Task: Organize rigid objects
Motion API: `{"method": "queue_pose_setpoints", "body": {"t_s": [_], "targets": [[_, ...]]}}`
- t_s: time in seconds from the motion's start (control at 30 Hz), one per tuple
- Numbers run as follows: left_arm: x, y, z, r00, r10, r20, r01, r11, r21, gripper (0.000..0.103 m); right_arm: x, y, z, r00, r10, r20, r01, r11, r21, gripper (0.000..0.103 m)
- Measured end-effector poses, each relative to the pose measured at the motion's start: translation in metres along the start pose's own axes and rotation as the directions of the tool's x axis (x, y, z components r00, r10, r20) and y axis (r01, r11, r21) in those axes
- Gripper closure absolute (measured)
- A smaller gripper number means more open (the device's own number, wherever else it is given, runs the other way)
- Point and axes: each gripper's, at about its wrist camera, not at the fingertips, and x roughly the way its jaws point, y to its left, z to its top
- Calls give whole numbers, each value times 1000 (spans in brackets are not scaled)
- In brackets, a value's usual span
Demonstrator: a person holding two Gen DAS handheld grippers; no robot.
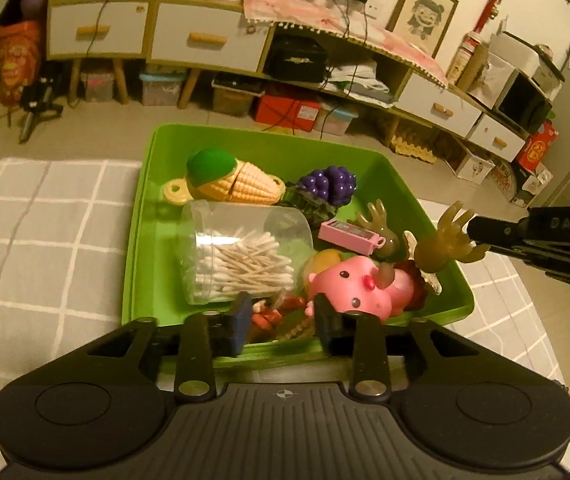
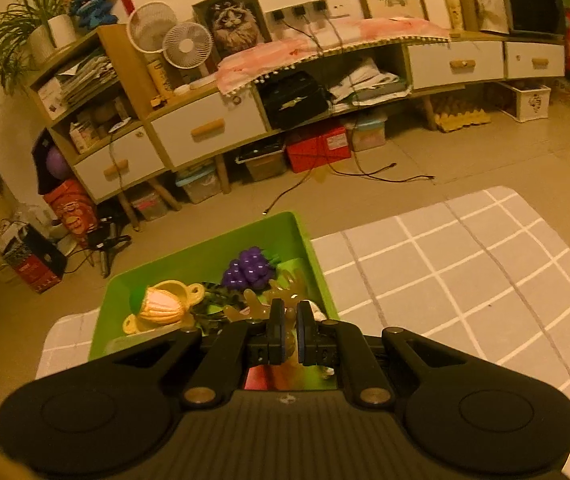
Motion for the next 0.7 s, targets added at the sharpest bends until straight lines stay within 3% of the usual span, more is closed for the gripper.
{"method": "queue_pose_setpoints", "body": {"t_s": [0.1,0.23,0.4,0.57,0.7], "targets": [[-3,-2,-1,1000,-5,12,5,1000,9,50,4,-5,-2,1000,-8,-13,8,1000,19,100],[-10,-7,-3,1000,-5,30,4,1000,31,34,0,-12,-4,1000,28,-15,-27,998,63,97],[-26,-11,-11,999,-23,42,21,999,31,20,-15,-16,-8,999,43,-34,-40,997,65,86],[-44,-16,-27,999,-26,32,25,999,30,16,-29,-19,-18,997,39,-65,-35,997,65,78],[-57,-23,-42,1000,12,19,-14,997,70,11,-45,-14,-33,996,39,-78,-37,999,22,65]]}}
